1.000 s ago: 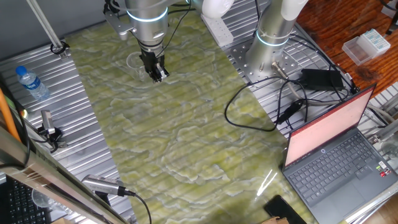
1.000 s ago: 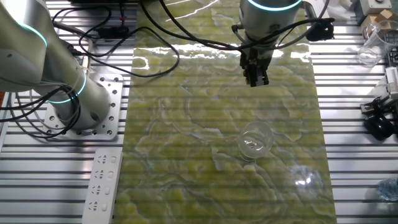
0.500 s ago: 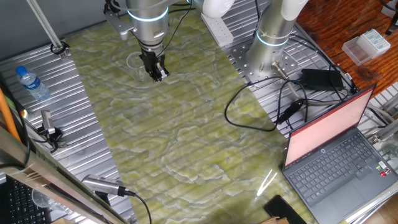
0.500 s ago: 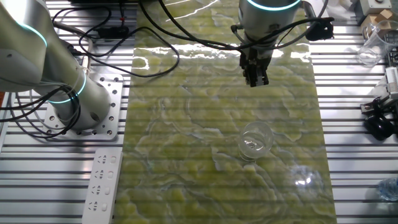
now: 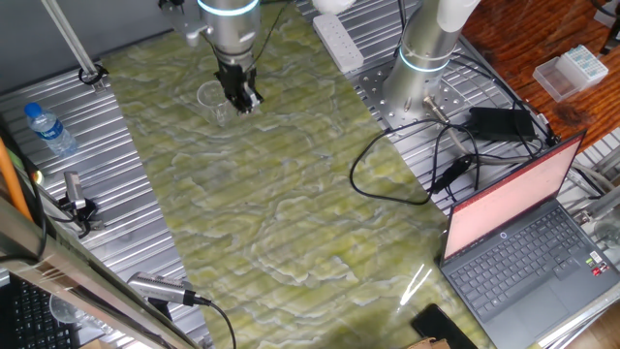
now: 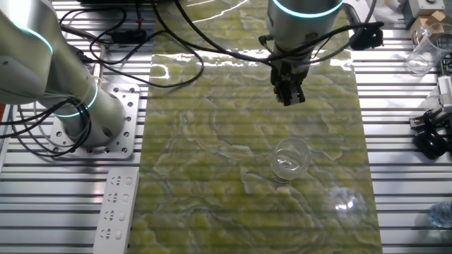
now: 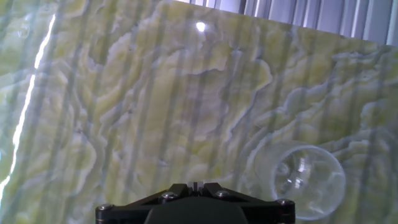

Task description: Pick up the cup

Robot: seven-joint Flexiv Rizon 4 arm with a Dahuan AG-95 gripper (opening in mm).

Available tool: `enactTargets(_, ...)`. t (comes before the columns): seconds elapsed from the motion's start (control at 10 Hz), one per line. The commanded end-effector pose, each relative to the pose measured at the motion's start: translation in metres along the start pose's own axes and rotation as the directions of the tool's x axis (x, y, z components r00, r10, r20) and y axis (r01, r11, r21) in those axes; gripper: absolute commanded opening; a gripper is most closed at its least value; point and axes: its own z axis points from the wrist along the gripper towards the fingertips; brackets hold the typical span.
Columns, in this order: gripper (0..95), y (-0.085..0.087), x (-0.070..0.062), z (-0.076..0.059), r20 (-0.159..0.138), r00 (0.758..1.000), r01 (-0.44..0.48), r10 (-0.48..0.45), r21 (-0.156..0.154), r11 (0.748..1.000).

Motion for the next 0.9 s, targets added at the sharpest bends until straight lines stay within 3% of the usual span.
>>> enactTargets(0.1,0.0,-0.005,0.004,-0.003,0.002,1.000,0.024,-0.024,0.002,1.000)
enactTargets(0.4,0.0,-0.017,0.014,-0.009,-0.007,0.997,0.083,-0.083,0.045,0.996)
enactTargets(0.9,0.0,-0.035,0.029,-0.007,-0.003,0.993,0.120,-0.120,0.049,0.992)
